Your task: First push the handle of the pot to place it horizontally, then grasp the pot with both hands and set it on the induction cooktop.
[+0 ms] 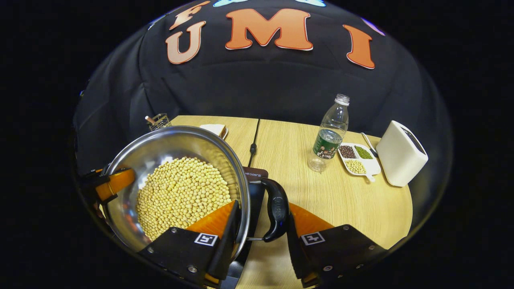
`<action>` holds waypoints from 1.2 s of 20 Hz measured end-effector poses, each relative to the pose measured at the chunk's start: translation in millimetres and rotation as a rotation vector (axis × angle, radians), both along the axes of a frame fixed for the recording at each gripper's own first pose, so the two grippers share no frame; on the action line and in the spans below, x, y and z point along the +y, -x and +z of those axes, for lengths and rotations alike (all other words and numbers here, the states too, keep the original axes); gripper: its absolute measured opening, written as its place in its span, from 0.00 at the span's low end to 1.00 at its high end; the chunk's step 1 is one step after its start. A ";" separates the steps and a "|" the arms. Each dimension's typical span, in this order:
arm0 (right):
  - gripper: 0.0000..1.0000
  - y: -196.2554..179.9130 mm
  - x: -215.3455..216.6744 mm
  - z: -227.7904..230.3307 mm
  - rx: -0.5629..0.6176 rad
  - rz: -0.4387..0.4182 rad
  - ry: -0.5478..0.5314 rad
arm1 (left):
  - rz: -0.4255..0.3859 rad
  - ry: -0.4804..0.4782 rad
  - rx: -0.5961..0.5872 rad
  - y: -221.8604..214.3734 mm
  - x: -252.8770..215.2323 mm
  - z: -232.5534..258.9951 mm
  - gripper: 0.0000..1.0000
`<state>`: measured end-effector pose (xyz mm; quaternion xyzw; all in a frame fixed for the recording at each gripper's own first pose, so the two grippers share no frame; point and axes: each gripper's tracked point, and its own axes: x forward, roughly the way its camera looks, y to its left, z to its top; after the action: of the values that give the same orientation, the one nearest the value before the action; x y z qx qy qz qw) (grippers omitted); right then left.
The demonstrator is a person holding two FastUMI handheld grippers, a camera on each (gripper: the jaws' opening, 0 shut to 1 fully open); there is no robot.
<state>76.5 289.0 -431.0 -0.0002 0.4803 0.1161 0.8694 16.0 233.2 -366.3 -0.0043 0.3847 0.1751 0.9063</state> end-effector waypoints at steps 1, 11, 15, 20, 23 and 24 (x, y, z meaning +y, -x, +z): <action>0.61 0.6 0.7 -0.9 0.004 -0.006 -0.001 | -0.007 -0.004 0.000 -4.4 0.2 -1.8 0.78; 0.61 1.6 -2.3 2.3 0.043 -0.022 0.014 | -0.052 0.009 0.030 -23.5 3.5 -17.9 0.78; 0.61 0.8 -1.6 7.1 0.035 -0.022 0.019 | -0.057 0.033 0.050 -23.5 7.7 -27.0 0.78; 0.73 -1.8 -2.0 19.4 -0.027 0.025 0.015 | -0.033 -0.019 0.067 -25.1 9.0 -32.2 0.90; 0.76 -12.6 -17.0 48.0 -0.149 0.026 0.038 | -0.020 -0.075 0.026 -28.9 11.8 -10.8 0.92; 0.77 -18.7 -24.2 63.5 -0.201 0.012 0.033 | -0.014 -0.107 -0.001 -30.7 14.7 1.7 0.96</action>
<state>95.1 264.9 -367.5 -0.0289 0.3925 0.1130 0.9123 46.7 247.9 -364.6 0.0464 0.3743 0.1892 0.9066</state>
